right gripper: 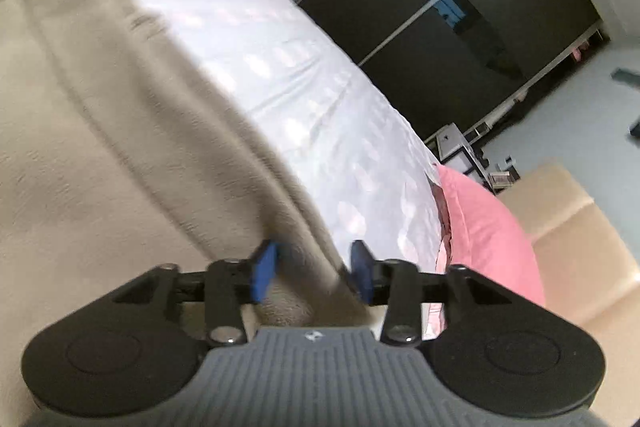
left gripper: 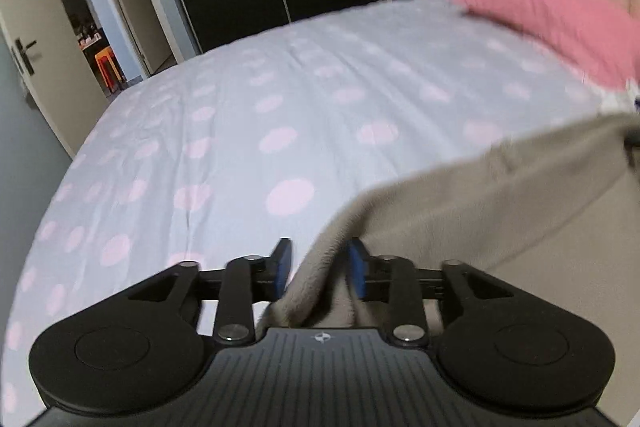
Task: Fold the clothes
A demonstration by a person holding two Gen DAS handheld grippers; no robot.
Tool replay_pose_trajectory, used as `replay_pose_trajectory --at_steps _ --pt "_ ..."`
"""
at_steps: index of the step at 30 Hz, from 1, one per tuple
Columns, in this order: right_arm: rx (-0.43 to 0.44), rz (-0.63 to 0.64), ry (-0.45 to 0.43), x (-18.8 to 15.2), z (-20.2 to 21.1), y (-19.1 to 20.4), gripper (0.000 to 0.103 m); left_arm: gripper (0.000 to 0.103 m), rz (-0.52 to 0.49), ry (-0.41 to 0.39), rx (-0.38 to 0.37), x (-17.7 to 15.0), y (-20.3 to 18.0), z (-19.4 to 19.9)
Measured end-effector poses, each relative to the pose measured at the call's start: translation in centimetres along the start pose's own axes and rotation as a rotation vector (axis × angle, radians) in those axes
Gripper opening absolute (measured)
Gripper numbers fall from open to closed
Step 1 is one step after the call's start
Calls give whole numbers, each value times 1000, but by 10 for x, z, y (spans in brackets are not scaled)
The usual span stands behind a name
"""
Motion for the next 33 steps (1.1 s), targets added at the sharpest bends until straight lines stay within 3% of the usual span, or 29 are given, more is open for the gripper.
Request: replay_pose_trajectory --at_steps 1,5,7,12,15,17,18,19,21,22,24,26,33 --pt "18 -51 4 1 0 -8 51 57 19 -20 -8 1 7 6" --pt "135 -279 34 -2 6 -33 64 61 19 -62 -35 3 24 21" --pt "218 -397 66 -7 10 -41 65 72 26 -61 -45 -11 28 27" --pt "304 -544 171 -32 10 -25 66 72 81 -15 -97 -42 20 15" --pt "306 -575 203 -40 -4 -10 67 66 132 10 -111 -51 9 0" --pt "335 -608 238 -42 -13 3 67 56 165 29 -121 -52 1 -11" --pt "358 -623 257 -43 -17 11 67 50 171 50 -104 -54 -1 -17" --pt "385 -626 275 -44 -21 22 67 37 174 75 -81 -56 -2 -23" --pt "375 -597 297 -49 -29 40 59 21 194 112 -47 -61 -3 -33" --pt "378 -579 308 -51 -32 47 41 15 216 118 -42 -63 -1 -35" --pt "343 -540 316 -51 -34 56 29 9 259 111 -37 -65 3 -35" --pt "310 -519 286 -45 -29 54 8 7 291 65 -38 -60 9 -23" --pt "270 -600 78 -3 12 12 5 5 333 -111 -3 -32 35 24"
Point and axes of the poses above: each gripper's, at about its wrist camera, not at the fingertips, and z roughly against the way its jaws point, y to its left, x to its top, the point moved 9 cm from there along -z, roughly the way its jaws point, and after that the axes turned 12 degrees about -z, right-handed, at the moved point
